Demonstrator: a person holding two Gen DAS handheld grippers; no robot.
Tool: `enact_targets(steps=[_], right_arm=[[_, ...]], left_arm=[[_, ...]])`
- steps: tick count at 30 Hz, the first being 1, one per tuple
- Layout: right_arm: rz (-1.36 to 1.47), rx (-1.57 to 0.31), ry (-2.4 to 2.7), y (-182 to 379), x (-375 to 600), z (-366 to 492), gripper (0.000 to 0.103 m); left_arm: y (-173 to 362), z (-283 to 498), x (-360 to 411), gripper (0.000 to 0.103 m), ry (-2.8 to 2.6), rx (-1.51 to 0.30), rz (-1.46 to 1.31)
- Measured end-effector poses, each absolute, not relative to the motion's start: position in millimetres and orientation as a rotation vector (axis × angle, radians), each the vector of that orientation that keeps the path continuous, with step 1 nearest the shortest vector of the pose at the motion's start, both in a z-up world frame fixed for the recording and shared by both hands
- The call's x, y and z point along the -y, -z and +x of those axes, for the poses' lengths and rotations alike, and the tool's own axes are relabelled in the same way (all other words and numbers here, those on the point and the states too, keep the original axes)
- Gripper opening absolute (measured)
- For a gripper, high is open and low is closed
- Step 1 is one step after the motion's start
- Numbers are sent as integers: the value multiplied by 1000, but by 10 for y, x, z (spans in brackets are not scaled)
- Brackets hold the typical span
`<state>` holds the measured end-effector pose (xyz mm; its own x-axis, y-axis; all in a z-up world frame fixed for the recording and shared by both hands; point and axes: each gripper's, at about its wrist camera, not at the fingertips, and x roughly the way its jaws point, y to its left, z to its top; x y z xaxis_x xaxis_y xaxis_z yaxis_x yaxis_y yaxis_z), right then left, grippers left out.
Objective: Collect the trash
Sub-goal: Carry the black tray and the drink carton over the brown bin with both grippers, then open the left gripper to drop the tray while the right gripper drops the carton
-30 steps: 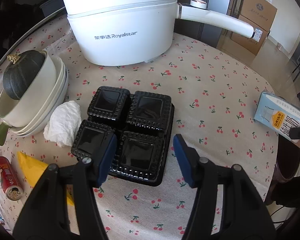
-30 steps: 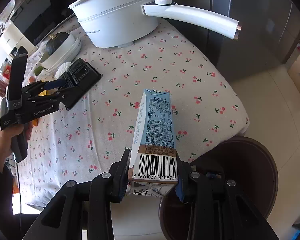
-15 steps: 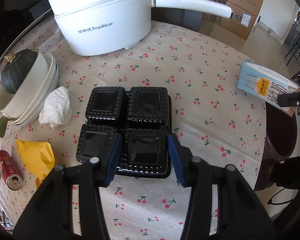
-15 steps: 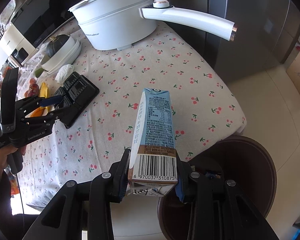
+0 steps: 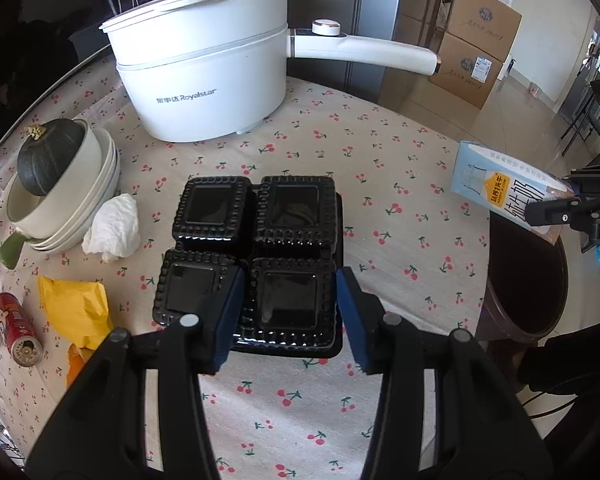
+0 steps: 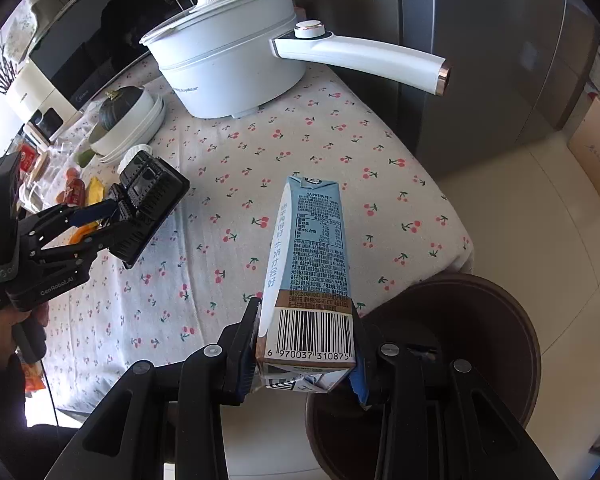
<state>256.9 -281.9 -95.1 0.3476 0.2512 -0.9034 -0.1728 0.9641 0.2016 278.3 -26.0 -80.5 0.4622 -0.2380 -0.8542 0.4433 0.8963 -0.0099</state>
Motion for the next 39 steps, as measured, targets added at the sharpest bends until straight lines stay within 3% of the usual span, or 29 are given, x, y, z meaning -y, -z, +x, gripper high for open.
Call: enact_targets(steps=[22,39], right_arm=[[64,-1217,-158,1192,3628,1840,38],[121,-1230,-14,1385,4353,1358,38]], left_arm=[[762,1832,1406,49,626,-942,267],[1066,1553,2325,50,795,-932,323]])
